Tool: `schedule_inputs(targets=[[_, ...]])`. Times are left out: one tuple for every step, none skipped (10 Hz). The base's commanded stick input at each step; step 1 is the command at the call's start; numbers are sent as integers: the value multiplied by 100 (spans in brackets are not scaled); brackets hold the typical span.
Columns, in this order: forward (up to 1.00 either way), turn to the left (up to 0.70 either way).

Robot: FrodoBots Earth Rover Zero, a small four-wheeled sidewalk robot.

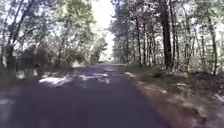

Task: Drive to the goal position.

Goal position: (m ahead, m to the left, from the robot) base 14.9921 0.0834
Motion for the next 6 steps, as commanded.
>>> schedule_inputs(targets=[[45,24],[45,24],[45,0],[45,0],[45,0],[45,0]])
